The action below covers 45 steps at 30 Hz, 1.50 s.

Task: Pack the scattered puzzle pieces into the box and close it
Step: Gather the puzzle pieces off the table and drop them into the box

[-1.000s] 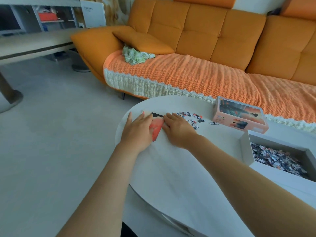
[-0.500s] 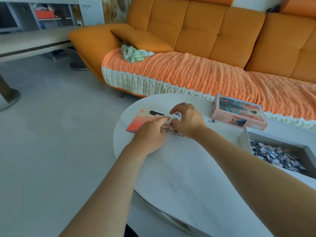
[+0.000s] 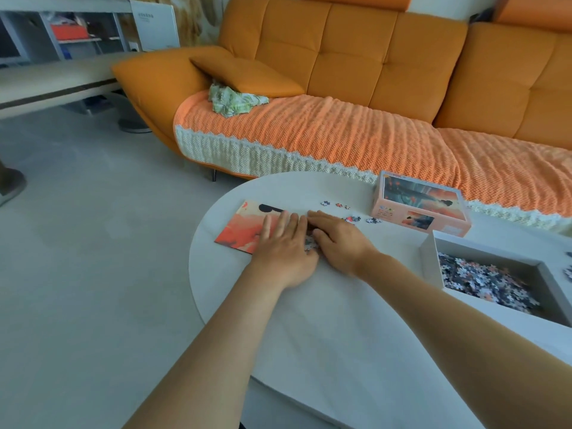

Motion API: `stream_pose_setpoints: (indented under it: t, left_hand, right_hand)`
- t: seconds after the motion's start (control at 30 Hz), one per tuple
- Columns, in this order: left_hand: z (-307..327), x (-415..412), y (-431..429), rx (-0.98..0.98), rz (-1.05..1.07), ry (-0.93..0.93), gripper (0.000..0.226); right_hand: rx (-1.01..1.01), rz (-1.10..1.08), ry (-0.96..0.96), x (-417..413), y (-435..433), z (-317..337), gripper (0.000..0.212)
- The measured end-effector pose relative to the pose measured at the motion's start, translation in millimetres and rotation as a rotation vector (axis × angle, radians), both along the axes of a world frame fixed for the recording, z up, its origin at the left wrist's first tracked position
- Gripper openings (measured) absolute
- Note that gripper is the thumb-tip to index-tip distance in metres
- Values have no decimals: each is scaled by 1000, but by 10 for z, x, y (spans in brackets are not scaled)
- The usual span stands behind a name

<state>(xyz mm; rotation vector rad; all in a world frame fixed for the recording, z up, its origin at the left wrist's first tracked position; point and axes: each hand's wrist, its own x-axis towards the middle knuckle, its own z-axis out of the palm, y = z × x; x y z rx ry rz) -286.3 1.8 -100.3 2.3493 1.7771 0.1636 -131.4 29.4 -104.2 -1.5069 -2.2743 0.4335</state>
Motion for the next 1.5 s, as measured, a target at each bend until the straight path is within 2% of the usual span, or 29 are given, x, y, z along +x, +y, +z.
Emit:
stream_pose_setpoints:
  t: [0.07, 0.13, 0.2, 0.3, 0.4, 0.5, 0.6, 0.67, 0.77, 0.87, 0.93, 1.03, 1.1, 1.3, 1.5]
  left_hand:
    - [5, 70, -28, -20, -39, -41, 72]
    - [18, 129, -75, -42, -72, -105, 77]
    - [18, 165, -114, -65, -99, -152, 84]
    - [-14, 169, -117, -53, -120, -173, 92]
    - [-25, 140, -75, -42, -105, -232, 98]
    - [-26, 86, -9, -28, -90, -246, 102]
    - [-16, 46, 13, -1, -99, -245, 99]
    - [-12, 38, -1, 12, -113, -256, 97]
    - [-19, 31, -23, -2, -101, -274, 99]
    - [-10, 42, -43, -4, -92, -259, 107]
    - [1, 46, -43, -15, -97, -257, 113]
    - [-15, 50, -4, -1, -113, -256, 123]
    - [-21, 73, -1, 13, -135, -217, 120]
    - [13, 150, -284, 7, -241, -238, 83]
    - [20, 268, -801, -3, -308, -184, 78]
  right_hand:
    - [146, -73, 91, 67, -80, 18, 34]
    - [229, -206, 59, 139, -48, 27, 38]
    - [106, -336, -66, 204, 22, 42, 52]
    - [-87, -384, -228, 257, 88, 9, 68]
    - [-66, -329, -172, 237, 38, -29, 58]
    - [136, -258, -14, 208, -90, -49, 37]
    - [243, -222, 79, 177, -58, -8, 35]
    - [177, -228, 24, 159, 85, 32, 45]
    - [-58, -253, -165, 116, 345, 102, 68]
    - [-116, -160, -354, 80, 459, 119, 66]
    - [-117, -66, -325, 74, 382, 98, 58]
    - [-102, 47, -149, 97, 135, 85, 48]
    - [-72, 85, -78, 124, -80, 101, 48]
    - [16, 7, -60, 228, -717, 105, 47]
    - [20, -27, -57, 389, -1286, 40, 49]
